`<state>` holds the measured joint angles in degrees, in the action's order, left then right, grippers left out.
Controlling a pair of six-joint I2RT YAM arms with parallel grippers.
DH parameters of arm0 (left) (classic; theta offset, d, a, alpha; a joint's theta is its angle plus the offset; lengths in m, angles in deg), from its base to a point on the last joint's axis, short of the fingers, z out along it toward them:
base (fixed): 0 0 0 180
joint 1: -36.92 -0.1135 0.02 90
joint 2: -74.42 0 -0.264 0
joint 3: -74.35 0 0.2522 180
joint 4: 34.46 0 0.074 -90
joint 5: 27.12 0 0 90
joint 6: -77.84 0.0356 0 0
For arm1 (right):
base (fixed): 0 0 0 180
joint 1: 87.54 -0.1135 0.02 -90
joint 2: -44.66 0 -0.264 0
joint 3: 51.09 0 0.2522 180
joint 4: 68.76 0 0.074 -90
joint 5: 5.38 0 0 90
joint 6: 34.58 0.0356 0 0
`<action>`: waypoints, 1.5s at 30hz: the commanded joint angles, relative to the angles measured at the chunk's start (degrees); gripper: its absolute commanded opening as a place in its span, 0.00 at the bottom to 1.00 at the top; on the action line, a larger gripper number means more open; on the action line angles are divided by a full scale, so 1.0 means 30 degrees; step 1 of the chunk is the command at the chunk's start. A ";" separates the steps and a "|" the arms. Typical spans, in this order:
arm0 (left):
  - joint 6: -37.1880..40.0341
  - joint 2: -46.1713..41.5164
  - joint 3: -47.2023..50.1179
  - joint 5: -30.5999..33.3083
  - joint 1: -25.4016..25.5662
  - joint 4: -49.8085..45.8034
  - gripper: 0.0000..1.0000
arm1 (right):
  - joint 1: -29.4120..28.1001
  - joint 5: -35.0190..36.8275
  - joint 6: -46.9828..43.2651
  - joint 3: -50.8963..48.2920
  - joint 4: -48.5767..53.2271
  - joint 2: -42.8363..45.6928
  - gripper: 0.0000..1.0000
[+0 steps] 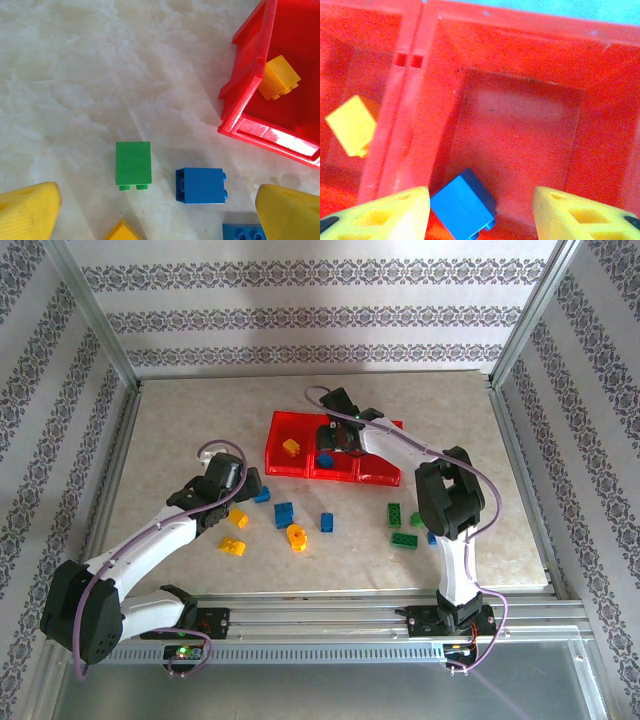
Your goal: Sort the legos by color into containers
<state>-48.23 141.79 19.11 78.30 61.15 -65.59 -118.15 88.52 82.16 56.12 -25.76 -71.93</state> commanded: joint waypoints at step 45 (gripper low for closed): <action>-0.1612 0.4701 0.1367 -0.1321 -0.0602 -0.1579 0.89 | 0.3289 0.4346 0.4619 -1.6172 -0.0101 1.5926 0.98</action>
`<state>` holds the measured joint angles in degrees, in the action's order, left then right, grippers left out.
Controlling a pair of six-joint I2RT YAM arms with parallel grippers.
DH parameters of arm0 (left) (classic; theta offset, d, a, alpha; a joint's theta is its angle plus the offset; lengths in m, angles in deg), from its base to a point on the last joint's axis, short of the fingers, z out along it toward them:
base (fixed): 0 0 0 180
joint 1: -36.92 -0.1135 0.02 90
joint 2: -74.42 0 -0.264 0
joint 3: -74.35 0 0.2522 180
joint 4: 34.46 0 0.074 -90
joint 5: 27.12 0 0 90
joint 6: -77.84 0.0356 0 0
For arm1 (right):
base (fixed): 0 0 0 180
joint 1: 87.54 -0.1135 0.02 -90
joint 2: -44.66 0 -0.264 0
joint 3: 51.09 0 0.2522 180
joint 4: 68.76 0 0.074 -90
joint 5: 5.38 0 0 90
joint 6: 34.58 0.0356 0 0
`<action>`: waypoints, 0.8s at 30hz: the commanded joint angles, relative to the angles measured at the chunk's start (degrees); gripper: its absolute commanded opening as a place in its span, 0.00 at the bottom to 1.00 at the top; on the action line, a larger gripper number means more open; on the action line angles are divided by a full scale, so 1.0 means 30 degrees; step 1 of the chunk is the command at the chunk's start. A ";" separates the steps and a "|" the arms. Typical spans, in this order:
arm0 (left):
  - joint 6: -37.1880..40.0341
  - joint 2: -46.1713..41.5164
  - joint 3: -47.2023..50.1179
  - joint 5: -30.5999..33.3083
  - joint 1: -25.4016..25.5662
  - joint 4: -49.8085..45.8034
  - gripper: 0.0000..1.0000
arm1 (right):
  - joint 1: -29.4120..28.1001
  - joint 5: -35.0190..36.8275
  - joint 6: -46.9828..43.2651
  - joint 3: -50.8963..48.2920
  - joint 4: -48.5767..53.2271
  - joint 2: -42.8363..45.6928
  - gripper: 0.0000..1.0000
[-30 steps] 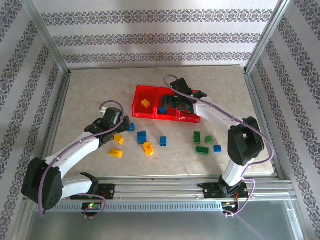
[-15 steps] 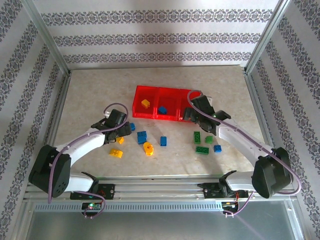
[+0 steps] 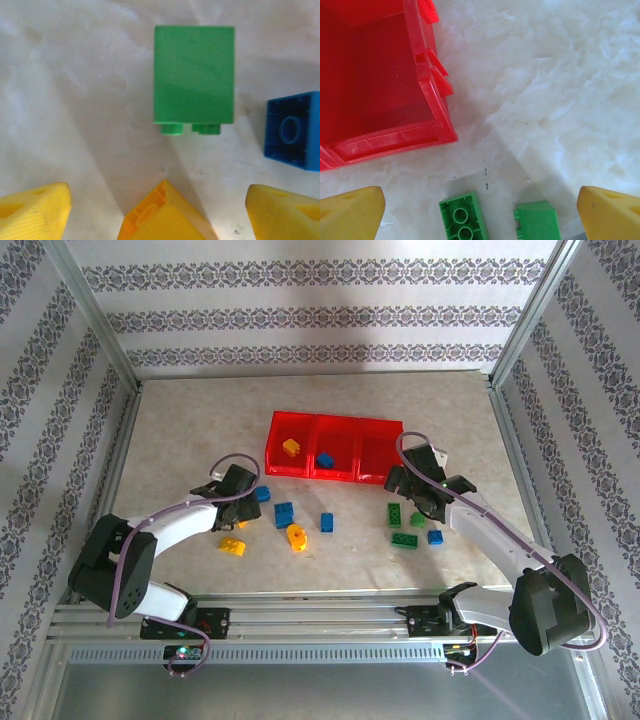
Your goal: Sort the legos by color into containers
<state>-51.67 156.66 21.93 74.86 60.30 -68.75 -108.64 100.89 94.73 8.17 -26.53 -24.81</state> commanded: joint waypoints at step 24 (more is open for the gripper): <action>-0.0334 -0.0049 0.0525 -0.0359 -0.0304 0.0132 0.36 | 0.0654 -0.0181 0.1067 -0.0659 0.0032 0.0364 0.98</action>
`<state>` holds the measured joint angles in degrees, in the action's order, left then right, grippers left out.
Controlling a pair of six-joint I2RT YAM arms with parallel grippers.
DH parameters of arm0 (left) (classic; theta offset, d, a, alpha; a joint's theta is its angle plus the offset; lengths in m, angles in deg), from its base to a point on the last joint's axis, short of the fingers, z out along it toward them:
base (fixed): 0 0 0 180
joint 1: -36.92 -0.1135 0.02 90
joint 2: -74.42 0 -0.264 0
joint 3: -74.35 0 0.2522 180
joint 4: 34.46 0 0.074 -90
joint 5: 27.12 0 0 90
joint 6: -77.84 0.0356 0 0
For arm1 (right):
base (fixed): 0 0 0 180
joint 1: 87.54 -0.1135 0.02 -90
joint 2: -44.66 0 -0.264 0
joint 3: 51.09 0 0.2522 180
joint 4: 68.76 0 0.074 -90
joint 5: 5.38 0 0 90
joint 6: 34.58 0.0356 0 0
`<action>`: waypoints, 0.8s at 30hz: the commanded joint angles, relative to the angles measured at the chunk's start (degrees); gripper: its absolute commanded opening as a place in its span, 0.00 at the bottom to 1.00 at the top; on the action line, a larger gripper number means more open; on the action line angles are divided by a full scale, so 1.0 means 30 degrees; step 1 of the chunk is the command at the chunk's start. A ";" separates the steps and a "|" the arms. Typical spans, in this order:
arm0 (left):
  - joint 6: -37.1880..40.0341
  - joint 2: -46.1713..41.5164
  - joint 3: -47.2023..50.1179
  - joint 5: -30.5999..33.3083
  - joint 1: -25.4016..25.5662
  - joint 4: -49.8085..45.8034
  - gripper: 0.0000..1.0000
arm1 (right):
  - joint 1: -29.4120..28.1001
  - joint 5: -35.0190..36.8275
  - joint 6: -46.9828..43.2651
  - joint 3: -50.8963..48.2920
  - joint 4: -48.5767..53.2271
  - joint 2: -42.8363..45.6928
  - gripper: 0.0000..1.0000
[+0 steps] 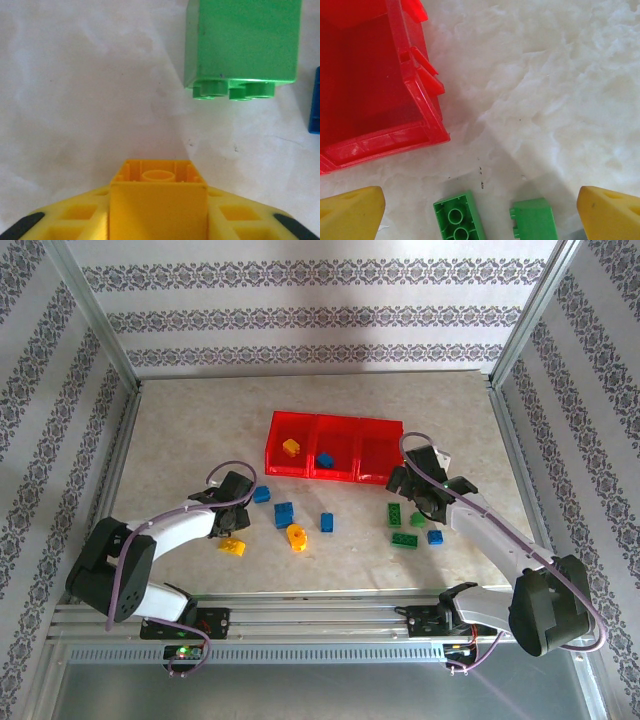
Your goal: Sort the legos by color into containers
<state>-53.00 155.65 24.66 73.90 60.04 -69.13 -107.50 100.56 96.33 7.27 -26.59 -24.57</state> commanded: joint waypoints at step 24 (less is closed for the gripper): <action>0.1336 -0.2467 -0.2025 -0.0130 0.0037 -0.0035 0.24 | 0.2612 -0.0979 0.2031 -0.3468 0.1001 0.3410 0.98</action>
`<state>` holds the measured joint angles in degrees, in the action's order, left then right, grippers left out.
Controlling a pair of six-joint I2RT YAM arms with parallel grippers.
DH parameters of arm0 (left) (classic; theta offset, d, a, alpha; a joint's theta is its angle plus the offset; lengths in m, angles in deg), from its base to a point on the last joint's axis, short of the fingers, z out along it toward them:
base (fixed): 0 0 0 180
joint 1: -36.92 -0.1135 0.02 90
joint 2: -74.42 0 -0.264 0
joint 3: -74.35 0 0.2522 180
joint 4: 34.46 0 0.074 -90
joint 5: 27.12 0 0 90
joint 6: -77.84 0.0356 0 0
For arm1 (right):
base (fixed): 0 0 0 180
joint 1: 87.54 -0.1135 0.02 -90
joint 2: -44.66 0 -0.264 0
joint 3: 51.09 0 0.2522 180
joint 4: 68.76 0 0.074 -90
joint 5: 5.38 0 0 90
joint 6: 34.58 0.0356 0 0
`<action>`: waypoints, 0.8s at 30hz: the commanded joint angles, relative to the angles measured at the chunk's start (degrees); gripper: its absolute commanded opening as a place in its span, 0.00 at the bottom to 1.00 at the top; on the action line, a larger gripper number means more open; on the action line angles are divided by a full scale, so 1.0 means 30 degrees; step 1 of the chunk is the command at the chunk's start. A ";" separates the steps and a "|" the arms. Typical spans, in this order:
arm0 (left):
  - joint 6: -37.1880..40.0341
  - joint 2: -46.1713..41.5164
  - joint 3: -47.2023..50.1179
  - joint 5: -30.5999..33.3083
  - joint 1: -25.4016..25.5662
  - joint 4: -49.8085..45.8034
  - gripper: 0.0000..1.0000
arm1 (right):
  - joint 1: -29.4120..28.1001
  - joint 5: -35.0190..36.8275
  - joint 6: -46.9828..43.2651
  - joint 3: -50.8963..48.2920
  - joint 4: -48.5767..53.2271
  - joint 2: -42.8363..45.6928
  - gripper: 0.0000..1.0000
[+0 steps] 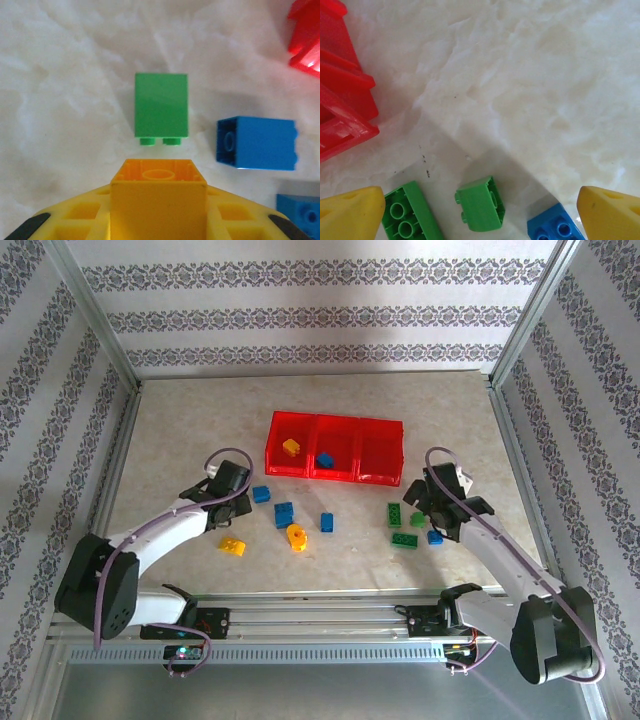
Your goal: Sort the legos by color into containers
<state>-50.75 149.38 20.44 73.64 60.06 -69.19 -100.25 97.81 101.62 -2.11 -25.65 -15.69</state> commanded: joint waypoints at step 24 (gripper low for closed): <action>0.4071 0.5134 -0.7693 -0.1007 0.1653 0.2717 0.20 | 0.0784 0.0732 0.0539 -0.1508 0.3547 0.3642 0.98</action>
<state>-41.96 162.54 0.82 71.63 64.32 -62.53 -98.76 98.37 102.08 -5.65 -17.00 -6.34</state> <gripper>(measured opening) 0.331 0.984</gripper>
